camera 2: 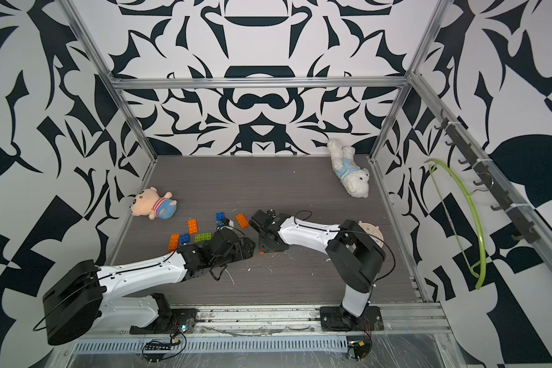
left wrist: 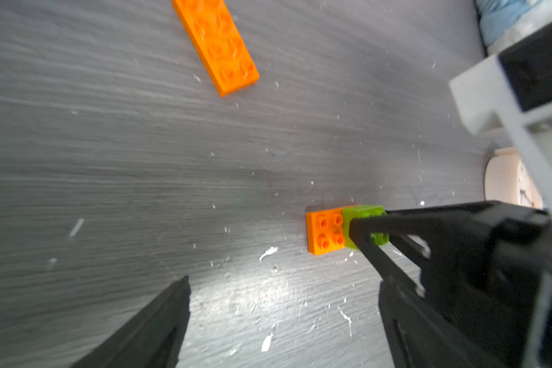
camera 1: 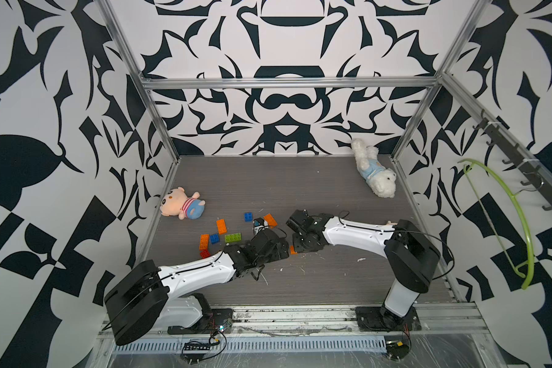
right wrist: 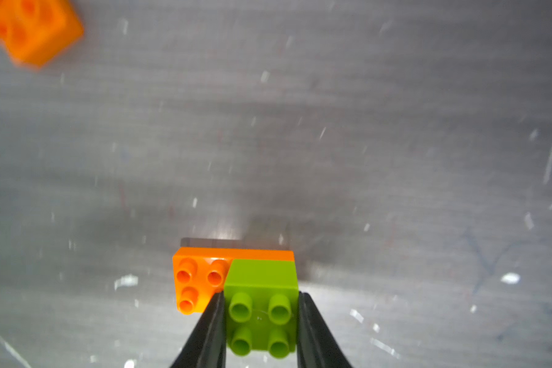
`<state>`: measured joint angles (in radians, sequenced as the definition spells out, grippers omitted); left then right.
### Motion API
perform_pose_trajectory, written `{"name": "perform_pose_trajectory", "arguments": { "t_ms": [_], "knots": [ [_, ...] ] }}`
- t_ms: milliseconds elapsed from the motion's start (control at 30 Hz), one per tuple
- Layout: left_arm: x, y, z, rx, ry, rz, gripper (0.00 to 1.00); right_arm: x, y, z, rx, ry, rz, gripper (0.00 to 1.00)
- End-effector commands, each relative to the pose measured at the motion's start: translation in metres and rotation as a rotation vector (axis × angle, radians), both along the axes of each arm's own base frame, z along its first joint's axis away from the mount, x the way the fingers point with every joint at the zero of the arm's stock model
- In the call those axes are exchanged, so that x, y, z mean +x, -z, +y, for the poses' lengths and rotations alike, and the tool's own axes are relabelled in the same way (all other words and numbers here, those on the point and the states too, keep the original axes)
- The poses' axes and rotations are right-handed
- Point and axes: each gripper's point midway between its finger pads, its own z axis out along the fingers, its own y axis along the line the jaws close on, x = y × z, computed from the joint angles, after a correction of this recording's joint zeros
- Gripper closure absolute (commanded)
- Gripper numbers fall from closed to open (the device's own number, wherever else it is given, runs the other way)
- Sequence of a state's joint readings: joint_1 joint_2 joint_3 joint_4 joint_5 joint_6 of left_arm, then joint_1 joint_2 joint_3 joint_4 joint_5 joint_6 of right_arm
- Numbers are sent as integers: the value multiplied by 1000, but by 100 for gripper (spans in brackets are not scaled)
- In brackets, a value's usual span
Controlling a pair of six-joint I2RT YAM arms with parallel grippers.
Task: Assemble the number 5 with lego
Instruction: Assemble the lego brick with the lego brick.
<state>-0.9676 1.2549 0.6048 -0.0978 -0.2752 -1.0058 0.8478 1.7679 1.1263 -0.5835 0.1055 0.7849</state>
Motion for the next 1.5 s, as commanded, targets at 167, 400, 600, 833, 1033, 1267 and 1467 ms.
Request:
{"name": "perform_pose_trajectory", "arguments": {
  "t_ms": [167,400,600,833,1033,1267,1467],
  "knots": [
    [14,-18,13,8,-82,-15,1,-11,31,-29,-147,-7,122,71],
    [10,-12,17,-3,-114,24,1,-18,39,-31,-171,-38,172,71],
    [18,-17,20,-27,-170,24,1,9,12,-26,-125,3,87,71],
    [35,-29,22,-26,-234,24,1,15,7,-24,-153,-58,88,71],
    [43,-23,20,-35,-267,70,1,-4,28,-38,-207,-45,174,71],
    [41,-27,18,-34,-197,33,1,5,26,-35,-177,-25,116,71],
    [49,-23,19,-86,-174,70,1,0,29,-30,-128,6,137,71]
  ]
}}
